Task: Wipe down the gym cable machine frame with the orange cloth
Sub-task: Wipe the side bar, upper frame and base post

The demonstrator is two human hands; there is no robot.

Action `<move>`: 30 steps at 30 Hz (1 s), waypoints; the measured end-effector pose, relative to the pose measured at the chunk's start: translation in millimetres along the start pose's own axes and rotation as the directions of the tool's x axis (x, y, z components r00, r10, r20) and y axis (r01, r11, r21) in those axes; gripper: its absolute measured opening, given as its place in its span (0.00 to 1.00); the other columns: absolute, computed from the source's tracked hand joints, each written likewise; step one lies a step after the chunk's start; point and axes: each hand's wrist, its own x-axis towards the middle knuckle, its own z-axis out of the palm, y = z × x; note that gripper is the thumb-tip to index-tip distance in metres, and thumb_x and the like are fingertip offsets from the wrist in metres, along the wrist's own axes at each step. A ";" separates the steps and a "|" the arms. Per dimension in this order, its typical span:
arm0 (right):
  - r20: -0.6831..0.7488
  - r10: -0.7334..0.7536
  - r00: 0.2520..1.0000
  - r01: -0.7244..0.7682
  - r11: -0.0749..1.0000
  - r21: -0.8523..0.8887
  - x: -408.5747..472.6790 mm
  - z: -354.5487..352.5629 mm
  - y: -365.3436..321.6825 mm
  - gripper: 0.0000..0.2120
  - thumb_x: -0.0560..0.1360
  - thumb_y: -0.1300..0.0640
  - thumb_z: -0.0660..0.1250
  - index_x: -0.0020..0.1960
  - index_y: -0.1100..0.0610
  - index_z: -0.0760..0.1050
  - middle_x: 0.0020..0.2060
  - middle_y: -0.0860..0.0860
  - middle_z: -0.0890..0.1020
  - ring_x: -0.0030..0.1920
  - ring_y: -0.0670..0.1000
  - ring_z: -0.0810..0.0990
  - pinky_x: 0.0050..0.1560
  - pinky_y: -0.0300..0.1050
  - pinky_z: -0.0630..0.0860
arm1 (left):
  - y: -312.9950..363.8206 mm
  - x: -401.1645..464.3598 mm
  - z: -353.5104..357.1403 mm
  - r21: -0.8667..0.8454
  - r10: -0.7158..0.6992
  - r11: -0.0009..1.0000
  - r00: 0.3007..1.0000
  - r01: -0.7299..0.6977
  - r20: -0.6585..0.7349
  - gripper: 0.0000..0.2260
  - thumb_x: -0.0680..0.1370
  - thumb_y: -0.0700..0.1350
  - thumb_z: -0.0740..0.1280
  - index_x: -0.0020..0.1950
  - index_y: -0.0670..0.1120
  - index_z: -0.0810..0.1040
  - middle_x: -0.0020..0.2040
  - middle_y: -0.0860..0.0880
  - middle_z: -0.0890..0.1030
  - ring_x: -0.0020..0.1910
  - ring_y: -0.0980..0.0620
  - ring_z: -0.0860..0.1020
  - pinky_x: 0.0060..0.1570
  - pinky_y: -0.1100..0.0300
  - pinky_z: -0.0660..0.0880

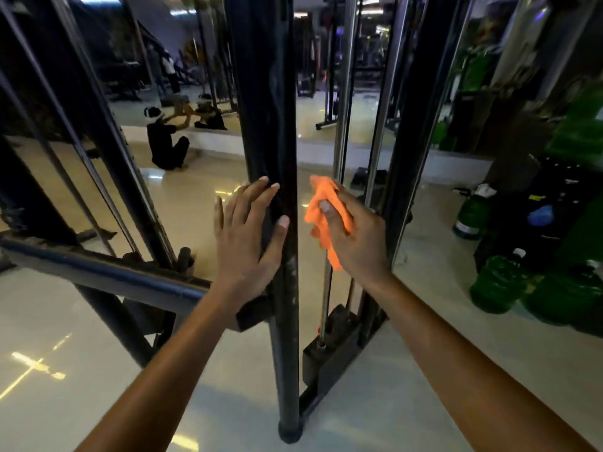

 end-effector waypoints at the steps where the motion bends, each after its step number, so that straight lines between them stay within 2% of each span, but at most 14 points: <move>1: -0.004 -0.050 0.999 0.050 0.999 0.011 22.1 -9.6 -7.1 0.19 0.87 0.50 0.68 0.76 0.54 0.78 0.63 0.47 0.86 0.56 0.36 0.84 0.55 0.37 0.82 | 10.0 17.1 -5.5 0.024 0.007 1.000 0.999 -0.006 -0.039 0.24 0.87 0.56 0.61 0.83 0.53 0.67 0.85 0.54 0.61 0.86 0.50 0.55 0.82 0.34 0.49; 3: -0.008 -0.141 0.990 0.142 0.989 0.039 66.2 -26.7 -21.8 0.21 0.87 0.47 0.67 0.78 0.52 0.76 0.69 0.50 0.84 0.63 0.44 0.84 0.63 0.41 0.81 | 28.0 51.1 -15.9 0.070 0.030 0.997 0.994 -0.023 -0.103 0.25 0.87 0.56 0.62 0.84 0.53 0.65 0.87 0.52 0.57 0.86 0.50 0.52 0.82 0.35 0.51; 6: -0.014 -0.260 0.965 0.260 0.961 0.098 124.8 -50.7 -46.3 0.24 0.87 0.44 0.67 0.79 0.51 0.75 0.71 0.49 0.83 0.68 0.45 0.82 0.68 0.40 0.79 | 53.0 95.3 -35.1 0.132 0.083 0.990 0.975 -0.057 -0.208 0.25 0.87 0.54 0.65 0.84 0.53 0.65 0.87 0.53 0.55 0.86 0.50 0.52 0.81 0.36 0.54; 8: -0.024 -0.326 0.945 0.326 0.935 0.137 159.1 -66.5 -65.7 0.21 0.87 0.45 0.67 0.78 0.50 0.77 0.67 0.48 0.85 0.63 0.45 0.84 0.63 0.42 0.82 | 68.1 122.1 -50.8 0.169 0.089 0.984 0.964 -0.048 -0.250 0.25 0.87 0.54 0.64 0.84 0.54 0.65 0.87 0.54 0.54 0.86 0.51 0.52 0.83 0.38 0.53; 12: -0.034 -0.437 0.899 0.438 0.890 0.125 223.7 -92.1 -106.3 0.20 0.88 0.45 0.65 0.79 0.48 0.75 0.64 0.41 0.83 0.58 0.38 0.82 0.57 0.32 0.77 | 95.5 175.9 -91.2 0.196 0.069 0.981 0.949 -0.007 -0.309 0.25 0.87 0.58 0.59 0.85 0.57 0.62 0.87 0.58 0.53 0.86 0.52 0.51 0.84 0.44 0.50; 15: -0.057 -0.496 0.867 0.499 0.858 0.125 270.7 -102.2 -137.0 0.18 0.89 0.44 0.63 0.76 0.48 0.77 0.53 0.43 0.85 0.48 0.39 0.83 0.48 0.39 0.81 | 114.4 220.6 -124.6 0.155 0.060 0.988 0.940 -0.008 -0.335 0.24 0.88 0.55 0.60 0.85 0.59 0.62 0.86 0.59 0.56 0.85 0.54 0.54 0.83 0.44 0.55; 17: -0.109 -0.527 0.843 0.537 0.837 0.104 305.0 -108.6 -162.8 0.16 0.88 0.45 0.63 0.73 0.49 0.79 0.48 0.45 0.84 0.43 0.41 0.81 0.42 0.39 0.77 | 123.2 253.6 -146.5 0.088 0.038 0.996 0.940 -0.008 -0.339 0.24 0.88 0.55 0.60 0.84 0.59 0.62 0.84 0.60 0.58 0.84 0.55 0.56 0.82 0.42 0.59; 20: -0.185 -0.590 0.786 0.610 0.789 0.073 356.0 -122.4 -208.0 0.15 0.89 0.45 0.63 0.70 0.49 0.80 0.47 0.45 0.84 0.42 0.40 0.80 0.41 0.42 0.77 | 140.4 303.0 -181.7 -0.044 -0.002 0.999 0.940 -0.014 -0.340 0.23 0.88 0.58 0.58 0.84 0.61 0.62 0.81 0.61 0.62 0.78 0.56 0.64 0.77 0.48 0.68; 22: -0.193 -0.626 0.756 0.644 0.764 0.048 386.1 -130.3 -238.8 0.15 0.89 0.46 0.62 0.70 0.49 0.80 0.50 0.45 0.84 0.45 0.38 0.80 0.43 0.37 0.74 | 157.6 335.0 -203.9 -0.166 -0.045 0.986 0.943 -0.012 -0.329 0.21 0.89 0.56 0.57 0.84 0.59 0.64 0.78 0.58 0.64 0.69 0.62 0.70 0.66 0.61 0.73; 23: -0.192 -0.638 0.746 0.654 0.757 0.023 398.5 -132.8 -252.8 0.15 0.89 0.47 0.62 0.71 0.50 0.79 0.52 0.44 0.83 0.47 0.39 0.80 0.45 0.35 0.73 | 163.4 351.5 -214.4 -0.225 -0.077 0.974 0.940 0.000 -0.333 0.21 0.90 0.55 0.56 0.83 0.58 0.66 0.77 0.56 0.64 0.67 0.62 0.70 0.65 0.62 0.73; 25: -0.181 -0.655 0.734 0.662 0.749 -0.031 419.2 -134.0 -275.4 0.17 0.89 0.49 0.61 0.75 0.51 0.76 0.57 0.45 0.82 0.54 0.43 0.80 0.50 0.39 0.73 | 170.4 382.3 -233.4 -0.314 -0.126 0.949 0.932 0.013 -0.341 0.19 0.90 0.55 0.56 0.81 0.58 0.70 0.78 0.53 0.66 0.73 0.54 0.70 0.70 0.55 0.71; 28: -0.127 -0.660 0.740 0.656 0.751 -0.077 445.1 -117.8 -292.0 0.19 0.90 0.50 0.58 0.79 0.49 0.72 0.70 0.51 0.79 0.67 0.51 0.78 0.60 0.45 0.73 | 177.5 413.3 -257.2 -0.421 -0.167 0.907 0.938 0.025 -0.305 0.18 0.90 0.55 0.54 0.77 0.56 0.74 0.73 0.48 0.74 0.70 0.48 0.75 0.55 0.58 0.72; 29: -0.089 -0.643 0.760 0.639 0.766 -0.077 449.6 -106.9 -292.9 0.21 0.90 0.47 0.56 0.82 0.47 0.68 0.77 0.51 0.74 0.76 0.54 0.73 0.69 0.50 0.72 | 181.4 418.0 -263.2 -0.448 -0.173 0.894 0.940 0.025 -0.293 0.18 0.90 0.55 0.53 0.77 0.55 0.73 0.71 0.49 0.76 0.68 0.48 0.75 0.51 0.58 0.71; 30: -0.044 -0.611 0.791 0.607 0.791 -0.070 450.5 -93.5 -291.1 0.24 0.90 0.44 0.53 0.85 0.44 0.62 0.84 0.50 0.65 0.84 0.56 0.62 0.79 0.58 0.65 | 184.4 421.6 -269.0 -0.471 -0.173 0.882 0.942 0.019 -0.287 0.18 0.91 0.55 0.52 0.78 0.55 0.73 0.70 0.49 0.77 0.66 0.49 0.75 0.50 0.57 0.71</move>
